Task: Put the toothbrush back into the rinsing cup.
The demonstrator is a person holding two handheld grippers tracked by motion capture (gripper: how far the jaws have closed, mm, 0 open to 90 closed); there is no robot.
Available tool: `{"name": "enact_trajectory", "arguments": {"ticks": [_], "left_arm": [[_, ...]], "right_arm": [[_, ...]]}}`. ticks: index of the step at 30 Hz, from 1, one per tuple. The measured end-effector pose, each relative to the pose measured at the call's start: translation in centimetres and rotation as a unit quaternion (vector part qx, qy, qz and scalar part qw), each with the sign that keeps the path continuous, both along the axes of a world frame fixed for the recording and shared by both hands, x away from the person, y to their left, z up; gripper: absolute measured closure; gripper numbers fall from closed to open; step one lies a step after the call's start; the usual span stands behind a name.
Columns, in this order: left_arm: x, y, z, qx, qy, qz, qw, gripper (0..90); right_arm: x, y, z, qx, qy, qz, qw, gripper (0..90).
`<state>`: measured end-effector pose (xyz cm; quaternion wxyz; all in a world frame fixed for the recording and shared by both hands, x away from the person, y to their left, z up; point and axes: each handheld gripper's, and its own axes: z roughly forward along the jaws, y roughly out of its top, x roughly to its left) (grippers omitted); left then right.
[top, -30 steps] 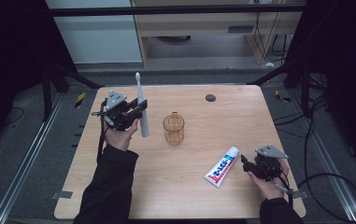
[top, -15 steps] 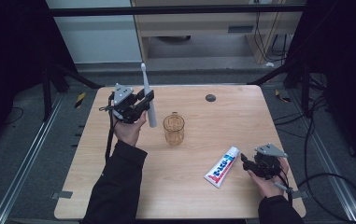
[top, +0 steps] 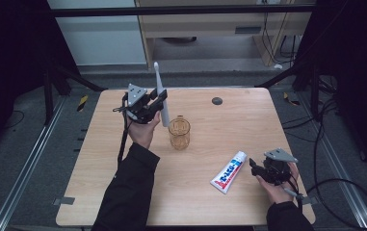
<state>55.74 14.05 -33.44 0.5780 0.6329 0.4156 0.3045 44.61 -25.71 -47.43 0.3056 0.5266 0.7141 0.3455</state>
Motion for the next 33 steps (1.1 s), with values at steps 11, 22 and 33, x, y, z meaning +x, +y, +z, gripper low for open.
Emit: {"name": "enact_trajectory", "arguments": {"ticks": [11,22,33], "left_arm": [[0.3,-1.5,-0.7,0.008,-0.002,-0.010,0.9999,67.5],[0.6,-2.1,-1.4,0.011,-0.003,-0.020,0.9997,67.5],[1.1,-2.4,-3.3,0.021,0.012,-0.025,0.9994,67.5]], "right_arm": [[0.0,0.0,0.0,0.001,0.003,0.000,1.0000,33.1],[0.1,0.1,-0.1,-0.002,0.004,0.005,1.0000,33.0],[0.1,0.1,-0.2,-0.006,0.005,0.005,1.0000,33.0]]}}
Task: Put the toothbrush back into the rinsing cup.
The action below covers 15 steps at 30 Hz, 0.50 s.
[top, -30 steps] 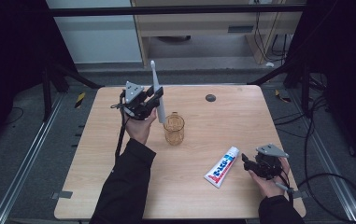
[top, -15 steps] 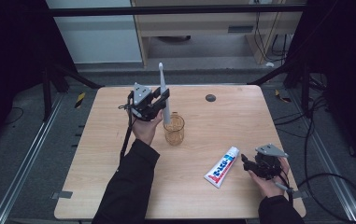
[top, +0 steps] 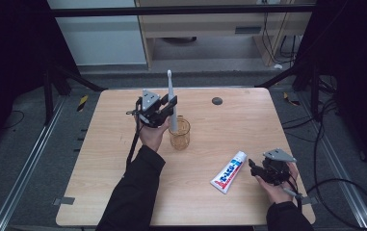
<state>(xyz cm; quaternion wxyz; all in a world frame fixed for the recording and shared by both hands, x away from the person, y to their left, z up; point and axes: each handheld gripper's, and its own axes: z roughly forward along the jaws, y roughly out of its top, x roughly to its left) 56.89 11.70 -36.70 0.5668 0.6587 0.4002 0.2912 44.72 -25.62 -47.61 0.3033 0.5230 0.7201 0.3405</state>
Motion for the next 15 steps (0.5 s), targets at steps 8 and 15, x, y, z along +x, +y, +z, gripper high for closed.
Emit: {"name": "enact_trajectory", "arguments": {"ticks": [8,15], "left_arm": [[-0.1,0.3,-1.1,0.004,0.001,-0.002,1.0000,67.4],[-0.3,0.6,-1.9,0.000,0.002,-0.007,1.0000,67.5]], "right_arm": [[0.1,0.1,-0.1,-0.001,0.003,0.002,1.0000,33.0],[0.1,0.2,-0.2,-0.002,0.004,0.004,1.0000,33.0]]}}
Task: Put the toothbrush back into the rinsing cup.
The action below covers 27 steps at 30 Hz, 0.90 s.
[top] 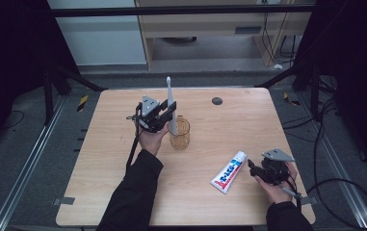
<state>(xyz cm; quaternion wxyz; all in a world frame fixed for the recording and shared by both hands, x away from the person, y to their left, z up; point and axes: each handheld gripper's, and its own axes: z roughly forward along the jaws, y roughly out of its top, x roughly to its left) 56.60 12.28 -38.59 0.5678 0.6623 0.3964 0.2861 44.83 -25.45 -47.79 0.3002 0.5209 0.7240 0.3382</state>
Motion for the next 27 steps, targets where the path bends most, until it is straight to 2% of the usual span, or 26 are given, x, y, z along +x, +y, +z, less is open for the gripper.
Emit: {"name": "enact_trajectory", "arguments": {"ticks": [16,27], "left_arm": [[-0.2,-0.1,-2.4,0.007,0.015,-0.009,0.9998,67.4],[-0.5,0.2,-3.4,0.015,0.016,-0.018,0.9996,67.4]], "right_arm": [[0.0,-0.1,0.0,-0.001,0.000,-0.003,1.0000,33.0],[0.0,0.0,0.0,-0.002,0.000,-0.002,1.0000,33.0]]}}
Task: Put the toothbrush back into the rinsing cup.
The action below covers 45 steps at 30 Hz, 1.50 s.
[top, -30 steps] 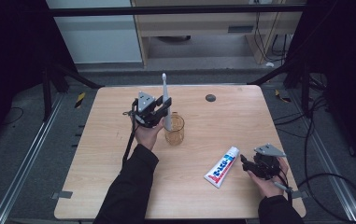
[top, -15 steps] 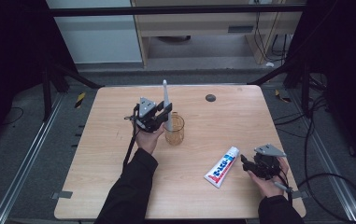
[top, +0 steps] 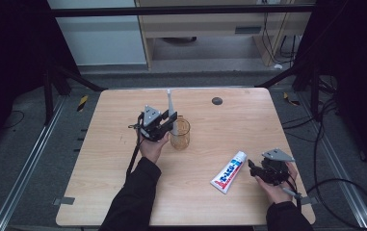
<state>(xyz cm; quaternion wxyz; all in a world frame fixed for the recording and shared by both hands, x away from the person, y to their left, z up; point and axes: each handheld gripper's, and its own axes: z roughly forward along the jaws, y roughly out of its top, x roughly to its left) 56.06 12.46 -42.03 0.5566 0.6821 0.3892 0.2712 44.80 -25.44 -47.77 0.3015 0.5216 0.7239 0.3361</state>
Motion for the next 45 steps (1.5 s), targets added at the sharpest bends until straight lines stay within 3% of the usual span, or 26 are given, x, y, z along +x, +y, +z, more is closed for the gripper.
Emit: {"name": "enact_trajectory", "arguments": {"ticks": [13,29,35,45], "left_arm": [[0.0,0.0,-1.3,0.009,0.011,-0.010,0.9999,67.4],[0.0,0.2,-1.6,0.010,0.016,-0.020,0.9996,66.5],[0.1,0.3,-1.8,0.012,0.025,-0.021,0.9994,62.8],[-0.1,0.1,-1.8,0.015,0.020,-0.024,0.9994,57.5]], "right_arm": [[0.1,0.0,-0.1,-0.003,0.001,0.000,1.0000,33.0],[0.0,0.0,0.0,-0.003,0.002,-0.001,1.0000,32.9],[0.0,0.1,-0.1,-0.004,0.002,0.000,1.0000,32.8],[0.1,0.1,0.0,-0.003,0.003,0.000,1.0000,32.8]]}}
